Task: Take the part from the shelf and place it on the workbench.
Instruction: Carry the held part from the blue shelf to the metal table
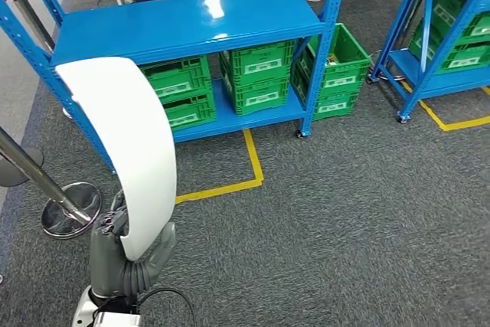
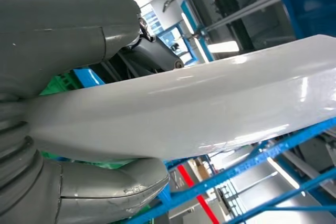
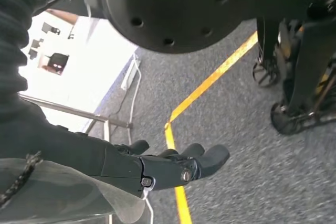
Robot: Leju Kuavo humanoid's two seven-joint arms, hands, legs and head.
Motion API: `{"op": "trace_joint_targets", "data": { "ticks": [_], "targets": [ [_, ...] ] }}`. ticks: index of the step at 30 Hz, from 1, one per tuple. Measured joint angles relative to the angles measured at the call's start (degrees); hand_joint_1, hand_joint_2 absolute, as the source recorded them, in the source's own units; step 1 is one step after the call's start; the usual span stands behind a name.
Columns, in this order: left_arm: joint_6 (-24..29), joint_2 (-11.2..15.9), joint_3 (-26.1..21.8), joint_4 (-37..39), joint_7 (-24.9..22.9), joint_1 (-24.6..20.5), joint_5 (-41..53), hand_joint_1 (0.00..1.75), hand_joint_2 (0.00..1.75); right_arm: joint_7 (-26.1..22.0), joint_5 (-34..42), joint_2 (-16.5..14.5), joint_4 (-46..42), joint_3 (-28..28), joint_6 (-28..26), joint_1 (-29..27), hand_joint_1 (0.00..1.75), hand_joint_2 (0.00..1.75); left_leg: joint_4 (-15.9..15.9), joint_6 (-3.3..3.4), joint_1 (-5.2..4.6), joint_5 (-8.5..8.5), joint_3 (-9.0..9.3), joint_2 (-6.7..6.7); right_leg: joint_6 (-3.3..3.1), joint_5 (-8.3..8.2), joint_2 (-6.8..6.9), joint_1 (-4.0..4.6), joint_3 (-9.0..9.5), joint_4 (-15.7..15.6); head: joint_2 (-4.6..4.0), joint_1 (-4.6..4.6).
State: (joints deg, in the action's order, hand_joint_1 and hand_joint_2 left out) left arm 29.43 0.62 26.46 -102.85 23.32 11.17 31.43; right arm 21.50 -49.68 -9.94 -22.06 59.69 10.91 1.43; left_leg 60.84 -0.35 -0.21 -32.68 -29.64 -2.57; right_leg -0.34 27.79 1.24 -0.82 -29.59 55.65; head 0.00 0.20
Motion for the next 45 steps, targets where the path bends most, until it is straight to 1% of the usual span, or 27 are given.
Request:
{"op": "trace_joint_targets", "data": {
  "ticks": [2,3,4,6,8,10,12,14,16,18,19,20,22,24,25,27,28,30,32,34,35,36,38,39,41,43,45],
  "targets": [
    [0.38,0.34,-0.89,-0.03,-0.01,0.87,-0.91,1.75,1.75,0.03,-1.46,-0.01,0.44,-0.02,-0.86,0.57,0.00,1.75,7.91,-0.18,0.15,-4.18,-3.23,1.74,-0.41,-0.41,-1.25,0.11,-0.65,0.10,0.00,-0.09],
    [0.45,0.51,-1.46,-0.03,-0.01,1.23,-1.43,1.75,1.75,0.04,-2.00,-0.01,0.74,-0.04,-1.33,0.82,0.00,1.75,10.93,-0.16,0.17,-5.14,-4.50,1.91,-0.47,-0.54,-1.93,0.17,-0.90,0.20,0.00,-0.09],
    [0.47,0.67,-2.13,-0.03,0.01,1.48,-1.96,1.75,1.75,0.02,-2.45,-0.01,1.08,-0.05,-1.77,1.02,0.00,1.75,12.01,-0.08,0.16,-4.87,-4.94,1.98,-0.45,-0.63,-2.64,0.22,-1.09,0.34,0.00,-0.10],
    [0.25,0.86,-3.34,-0.03,0.16,1.76,-2.51,1.75,1.75,0.04,-2.96,-0.01,1.66,-0.08,-2.39,1.44,0.00,1.75,7.46,0.34,0.16,-1.07,-2.92,2.58,-0.38,-0.72,-4.08,0.30,-1.24,0.64,0.00,-0.09],
    [-0.25,0.92,-4.48,-0.03,0.42,2.04,-2.61,1.75,1.75,0.08,-3.26,-0.06,2.21,-0.13,-2.67,1.94,0.00,1.75,0.01,1.01,0.26,2.88,0.09,5.76,-0.11,-0.86,-5.40,0.37,-1.61,0.97,0.00,-0.04],
    [-0.71,0.92,-5.56,-0.05,0.57,2.34,-2.62,1.75,1.75,0.05,-3.40,-0.11,2.56,-0.26,-2.79,2.44,0.00,1.75,-3.50,1.33,0.29,3.79,1.07,8.15,0.56,-1.25,-6.63,0.23,-2.58,1.30,0.00,-0.09],
    [-1.10,0.88,-6.45,-0.07,0.61,2.46,-2.72,1.75,1.75,0.00,-3.46,-0.09,2.66,-0.39,-2.85,2.59,0.00,1.75,-4.22,1.53,0.36,3.85,0.94,7.25,1.43,-1.74,-7.82,0.03,-3.50,1.34,0.00,-0.20],
    [-1.63,0.75,-7.10,-0.07,0.74,2.47,-2.88,1.75,1.75,-0.02,-3.39,-0.03,2.70,-0.43,-2.82,2.54,0.00,1.75,-4.78,2.04,0.61,4.39,0.96,5.71,2.10,-0.74,-6.30,0.18,-4.67,2.74,0.00,0.03],
    [-2.05,0.62,-7.61,-0.07,0.95,2.54,-3.03,1.75,1.75,-0.04,-2.99,0.01,2.72,-0.41,-2.52,2.72,0.00,1.75,-5.04,2.38,0.64,4.68,0.87,3.92,2.62,2.75,-3.16,0.31,-7.50,8.61,0.00,0.43],
    [-2.39,0.56,-8.05,-0.05,1.14,2.60,-3.10,1.75,1.75,-0.08,-2.38,0.05,2.72,-0.39,-1.93,2.88,0.00,1.75,-4.99,2.47,0.53,4.73,0.62,2.07,3.08,5.97,-1.86,0.19,-10.71,16.05,0.00,0.61],
    [-2.60,0.54,-8.26,-0.05,1.21,2.59,-3.12,1.75,1.75,-0.10,-2.13,0.08,2.72,-0.37,-1.65,2.87,0.00,1.75,-4.97,2.47,0.50,4.73,0.57,1.18,3.21,6.23,-1.63,0.16,-11.16,17.62,0.00,0.62],
    [-2.80,0.50,-8.43,-0.05,1.28,2.56,-3.14,1.75,1.75,-0.10,-1.97,0.13,2.70,-0.34,-1.44,2.83,0.00,1.75,-4.95,2.45,0.49,4.73,0.55,0.38,3.26,5.40,-1.42,0.14,-10.38,16.75,0.00,0.62],
    [-3.29,0.34,-8.81,-0.05,1.42,2.38,-3.19,1.75,1.75,-0.01,-1.81,0.24,2.64,-0.27,-1.13,2.83,0.00,1.75,-4.91,2.32,0.44,4.66,0.69,-0.93,3.09,2.07,0.15,0.20,-5.67,8.98,0.00,0.62],
    [-3.82,0.14,-9.10,-0.04,1.60,2.09,-3.26,1.75,1.75,0.17,-1.67,0.33,2.59,-0.24,-0.81,3.11,0.00,1.75,-4.76,1.88,0.10,4.50,0.80,-1.92,2.31,0.27,2.29,0.51,-1.66,2.08,0.00,0.57],
    [-4.06,0.06,-9.21,-0.03,1.73,1.92,-3.28,1.75,1.75,0.22,-1.55,0.34,2.58,-0.19,-0.64,3.24,0.00,1.75,-4.69,1.62,-0.07,4.46,0.83,-2.35,1.87,0.18,2.83,0.66,-0.93,0.78,0.00,0.51],
    [-4.41,-0.12,-9.36,0.01,1.98,1.59,-3.32,1.75,1.75,0.17,-1.30,0.34,2.57,-0.03,-0.35,3.33,0.00,1.75,-4.66,1.10,-0.19,4.41,0.93,-3.18,1.07,0.09,1.91,0.74,-1.20,0.60,0.00,0.39],
    [-4.55,-0.22,-9.41,0.02,2.08,1.41,-3.35,1.75,1.75,0.15,-1.20,0.34,2.56,0.08,-0.24,3.32,0.00,1.75,-4.39,0.75,-0.11,4.05,0.93,-2.99,0.75,-0.06,1.40,0.66,-1.27,0.50,0.00,0.36],
    [-4.70,-0.32,-9.49,0.04,2.29,1.18,-3.41,1.75,1.75,0.12,-1.11,0.34,2.50,0.33,-0.12,3.36,0.00,1.75,-1.30,0.06,0.12,1.54,-0.14,-0.96,0.00,-0.48,0.39,0.42,-1.22,0.28,0.00,0.17],
    [-4.73,-0.31,-9.53,0.15,2.42,1.21,-3.44,1.75,1.75,0.10,-1.08,0.34,2.40,0.55,-0.03,3.36,0.00,1.75,6.13,-0.23,0.33,-2.65,-3.17,1.39,-0.47,-0.79,-0.70,0.35,-1.44,0.28,0.00,-0.02],
    [-4.73,-0.30,-9.59,0.35,2.43,1.27,-3.43,1.75,1.75,0.05,-1.07,0.34,2.35,0.73,0.07,3.15,0.00,1.75,12.00,-0.23,0.39,-4.53,-5.66,1.98,-0.58,-0.92,-2.05,0.41,-1.69,0.42,0.00,-0.01],
    [-4.73,-0.32,-9.62,0.43,2.43,1.28,-3.41,1.75,1.75,0.04,-1.05,0.34,2.35,0.85,0.11,3.00,0.00,1.75,11.89,-0.16,0.41,-3.63,-5.61,2.05,-0.57,-0.94,-2.80,0.42,-1.73,0.55,0.00,-0.01],
    [-4.73,-0.34,-9.63,0.48,2.43,1.29,-3.35,1.75,1.75,0.05,-1.01,0.34,2.35,0.97,0.16,2.85,0.00,1.75,9.57,-0.03,0.43,-1.71,-4.59,2.28,-0.54,-0.94,-3.58,0.42,-1.73,0.71,0.00,-0.01],
    [-4.68,-0.42,-9.63,0.50,2.44,1.36,-3.11,1.75,1.75,0.07,-0.92,0.30,2.35,1.24,0.32,2.64,0.00,1.75,2.01,0.30,0.61,2.52,-1.43,4.54,-0.31,-0.91,-5.01,0.48,-1.88,1.13,0.00,0.02],
    [-4.60,-0.48,-9.62,0.50,2.46,1.46,-2.93,1.75,1.75,0.08,-0.89,0.26,2.33,1.37,0.39,2.60,0.00,1.75,-0.98,0.42,0.72,3.56,-0.30,5.90,-0.05,-0.94,-5.69,0.49,-2.19,1.38,0.00,0.03],
    [-4.43,-0.62,-9.54,0.51,2.48,1.70,-2.64,1.75,1.75,0.06,-0.91,0.21,2.27,1.74,0.46,2.45,0.00,1.75,-3.11,0.61,0.74,3.72,0.22,7.41,0.73,-1.26,-6.92,0.37,-3.08,1.68,0.00,0.08],
    [-4.23,-0.83,-9.36,0.52,2.49,1.79,-2.50,1.75,1.75,0.05,-0.98,0.21,2.21,2.12,0.49,2.10,0.00,1.75,-3.45,1.09,0.72,4.01,0.10,6.26,1.54,-1.53,-7.47,0.15,-3.90,1.78,0.00,0.08],
    [-3.98,-1.10,-9.12,0.52,2.50,1.83,-2.32,1.75,1.75,0.10,-1.03,0.21,2.15,2.39,0.54,1.86,0.00,1.75,-3.86,1.77,0.86,4.42,0.11,4.82,2.08,-0.07,-5.29,0.23,-5.35,4.04,0.00,0.36]
  ]
}}
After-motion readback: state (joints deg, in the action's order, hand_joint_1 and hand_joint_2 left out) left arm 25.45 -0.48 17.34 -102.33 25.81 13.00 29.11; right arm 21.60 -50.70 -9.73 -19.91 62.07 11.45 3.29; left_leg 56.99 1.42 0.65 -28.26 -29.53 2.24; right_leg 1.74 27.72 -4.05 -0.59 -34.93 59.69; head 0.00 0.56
